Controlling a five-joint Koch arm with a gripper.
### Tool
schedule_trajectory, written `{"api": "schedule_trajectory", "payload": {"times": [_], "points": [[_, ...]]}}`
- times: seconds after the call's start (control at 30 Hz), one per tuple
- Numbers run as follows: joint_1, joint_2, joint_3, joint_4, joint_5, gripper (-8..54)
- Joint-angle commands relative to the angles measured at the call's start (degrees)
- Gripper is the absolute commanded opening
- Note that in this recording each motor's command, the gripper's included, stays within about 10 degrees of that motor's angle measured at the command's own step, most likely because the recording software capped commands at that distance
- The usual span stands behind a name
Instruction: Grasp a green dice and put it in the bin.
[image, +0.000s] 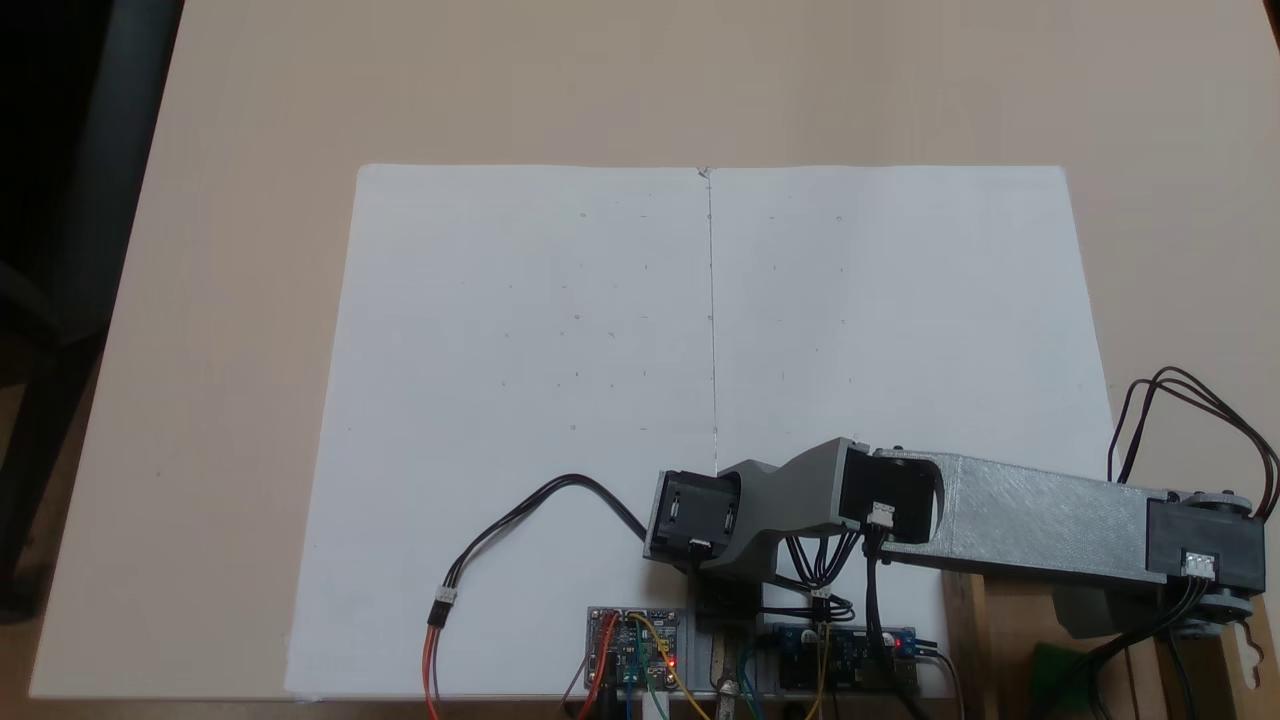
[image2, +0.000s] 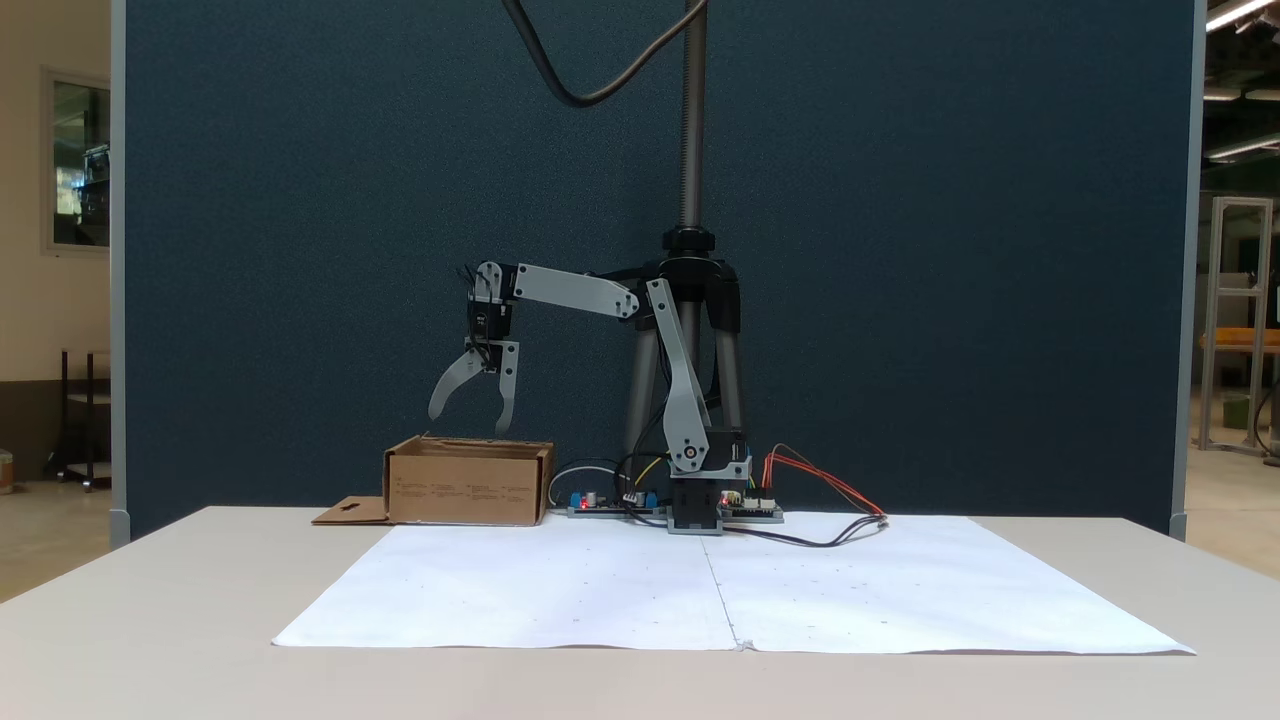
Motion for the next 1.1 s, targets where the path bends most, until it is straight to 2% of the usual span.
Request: {"api": "schedule_trajectory", "payload": {"times": [0.0,0.17,0.43,0.77,0.87,1.07], "points": [[0.9,1.2,-1.6,-1.0,-3.8,44.6],[-0.3,2.0,-1.6,-3.5,0.0,44.4],[-8.4,10.6,-1.6,-13.0,12.6,44.0],[-35.9,17.8,-1.6,-13.3,15.1,43.9],[-44.6,19.0,-1.6,-12.8,19.7,44.0],[-63.3,19.4,-1.6,-13.2,20.6,44.2]]}}
